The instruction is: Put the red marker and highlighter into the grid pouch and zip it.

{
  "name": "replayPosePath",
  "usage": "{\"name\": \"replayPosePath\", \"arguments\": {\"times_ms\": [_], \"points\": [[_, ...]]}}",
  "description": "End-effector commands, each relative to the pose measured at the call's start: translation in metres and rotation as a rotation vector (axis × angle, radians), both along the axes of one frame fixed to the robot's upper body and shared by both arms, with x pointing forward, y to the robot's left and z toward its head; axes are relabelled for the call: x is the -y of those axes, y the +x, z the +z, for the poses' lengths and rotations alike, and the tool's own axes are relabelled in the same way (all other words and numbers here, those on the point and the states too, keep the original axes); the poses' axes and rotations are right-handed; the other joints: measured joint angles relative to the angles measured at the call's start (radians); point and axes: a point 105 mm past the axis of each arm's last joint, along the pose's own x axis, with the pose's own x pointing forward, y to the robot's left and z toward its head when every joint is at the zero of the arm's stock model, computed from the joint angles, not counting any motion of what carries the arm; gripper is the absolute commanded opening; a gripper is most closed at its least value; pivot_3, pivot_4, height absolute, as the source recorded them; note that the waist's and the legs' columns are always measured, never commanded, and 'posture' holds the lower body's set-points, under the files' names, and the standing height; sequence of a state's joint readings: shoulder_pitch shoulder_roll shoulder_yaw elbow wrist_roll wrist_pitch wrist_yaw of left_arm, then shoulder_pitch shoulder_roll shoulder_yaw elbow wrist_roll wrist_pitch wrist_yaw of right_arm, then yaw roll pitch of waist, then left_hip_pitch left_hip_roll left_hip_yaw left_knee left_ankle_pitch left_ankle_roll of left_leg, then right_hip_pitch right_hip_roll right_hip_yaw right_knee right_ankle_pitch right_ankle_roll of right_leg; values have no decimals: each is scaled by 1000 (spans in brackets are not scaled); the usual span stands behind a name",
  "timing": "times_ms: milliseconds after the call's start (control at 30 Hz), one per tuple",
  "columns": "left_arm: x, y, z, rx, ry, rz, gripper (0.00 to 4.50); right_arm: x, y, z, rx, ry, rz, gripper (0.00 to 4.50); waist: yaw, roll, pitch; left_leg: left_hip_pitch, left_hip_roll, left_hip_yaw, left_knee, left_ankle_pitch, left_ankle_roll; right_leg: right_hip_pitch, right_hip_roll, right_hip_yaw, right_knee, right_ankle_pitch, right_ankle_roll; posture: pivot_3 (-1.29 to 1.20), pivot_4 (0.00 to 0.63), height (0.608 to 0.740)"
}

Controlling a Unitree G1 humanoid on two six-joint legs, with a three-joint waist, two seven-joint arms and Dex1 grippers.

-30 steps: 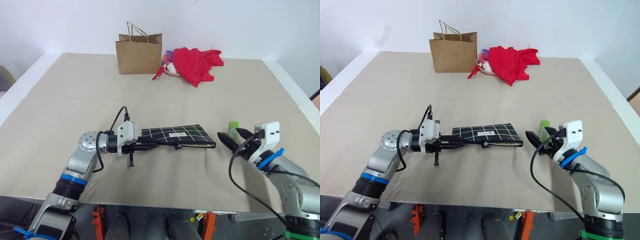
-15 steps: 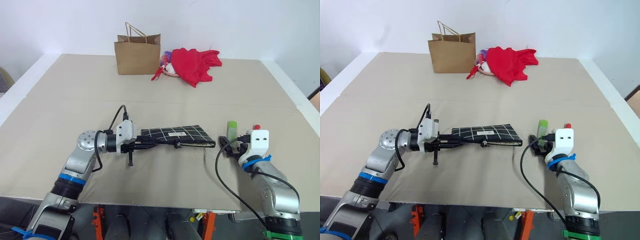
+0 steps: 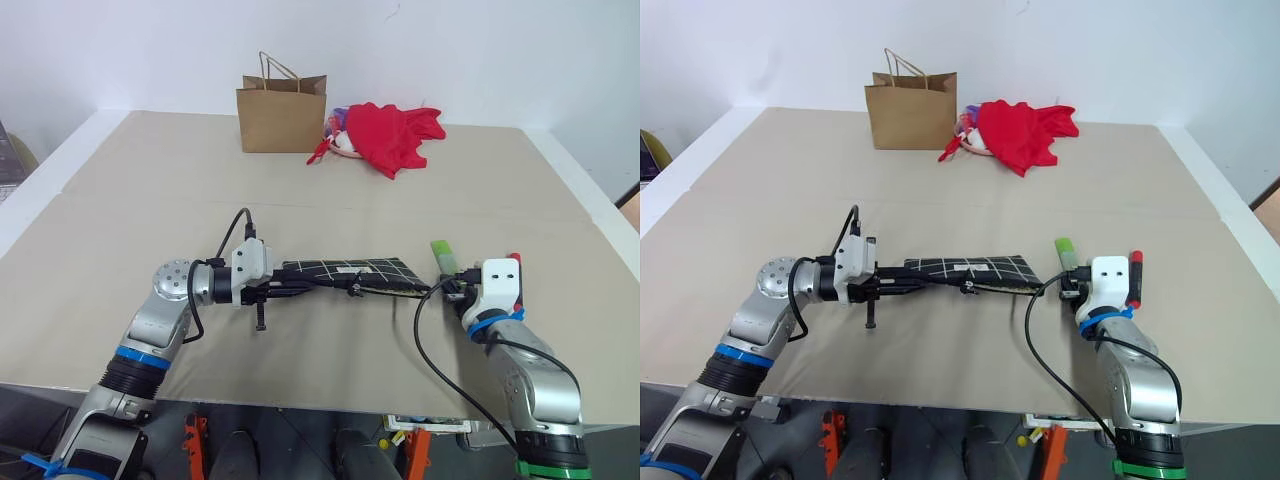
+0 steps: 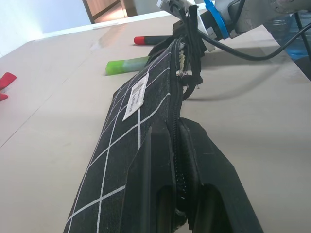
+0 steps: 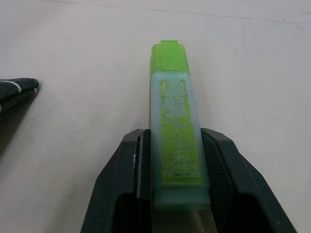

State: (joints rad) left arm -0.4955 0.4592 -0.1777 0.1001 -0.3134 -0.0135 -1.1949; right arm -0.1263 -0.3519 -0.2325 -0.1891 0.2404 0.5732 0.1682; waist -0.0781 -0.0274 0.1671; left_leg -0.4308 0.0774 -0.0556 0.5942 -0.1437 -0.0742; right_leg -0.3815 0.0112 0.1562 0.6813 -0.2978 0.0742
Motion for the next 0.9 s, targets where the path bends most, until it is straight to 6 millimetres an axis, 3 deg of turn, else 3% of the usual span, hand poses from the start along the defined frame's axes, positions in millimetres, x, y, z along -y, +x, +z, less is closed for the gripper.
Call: {"name": "replayPosePath", "arguments": {"times_ms": [33,100,133,167,200,233,300,433,500,600,900], "points": [[-3,0,12,46,-15,-1,0,4,-6,-17,-70,16,-13,1081,0,0,0,0,0,0,-1,0,0,0,0,0,0,0,0,0,150,740],[-3,-1,7,10,-25,-10,0,-7,-7,70,195,14,381,1081,0,1,1,0,0,0,-1,0,0,0,0,0,0,-1,0,0,150,740],[-3,-1,5,1,-27,-15,0,-16,-19,98,259,-5,561,1081,0,3,2,0,0,0,-1,0,0,-1,0,0,0,-1,0,0,150,740],[-3,-2,4,-7,-30,-19,0,-24,-33,115,284,-17,718,1081,0,4,3,-1,-1,1,-1,0,0,0,-1,1,0,-1,0,0,150,740],[-2,-2,4,-8,-29,-28,0,-30,-44,119,264,5,817,1081,-1,10,8,-1,-1,1,-1,0,0,0,-1,1,-1,-1,1,0,150,740],[-2,-3,4,-8,-29,-36,0,-34,-54,121,231,25,898,1081,0,15,11,-3,-4,2,0,0,0,-2,-3,3,-1,0,3,0,150,740],[-1,-3,3,-5,-23,-45,0,-37,-65,121,171,-7,1002,1081,0,11,8,-4,-7,-2,-2,0,2,-1,-4,1,-1,-1,9,0,150,740],[1,-3,3,-3,-26,-48,0,-41,-78,117,99,8,1097,1081,0,7,8,-4,-6,-5,-4,-2,5,-1,-3,-2,-1,-5,6,0,150,740],[1,-3,3,-3,-27,-53,0,-42,-88,105,9,-10,1144,1081,2,8,9,-6,-7,-4,-3,-2,4,-2,-4,-2,-1,-5,7,0,150,740],[2,-4,3,-3,-26,-59,0,-36,-97,89,-101,-35,1162,1081,5,8,9,-6,-8,-4,-3,-2,4,-2,-6,-2,-1,-6,8,0,150,740],[5,-6,7,9,-36,-71,0,-23,-99,77,-160,4,1120,1081,4,7,9,-6,-9,-4,-1,-1,3,-2,-7,-2,-1,-4,9,0,150,740]]}}
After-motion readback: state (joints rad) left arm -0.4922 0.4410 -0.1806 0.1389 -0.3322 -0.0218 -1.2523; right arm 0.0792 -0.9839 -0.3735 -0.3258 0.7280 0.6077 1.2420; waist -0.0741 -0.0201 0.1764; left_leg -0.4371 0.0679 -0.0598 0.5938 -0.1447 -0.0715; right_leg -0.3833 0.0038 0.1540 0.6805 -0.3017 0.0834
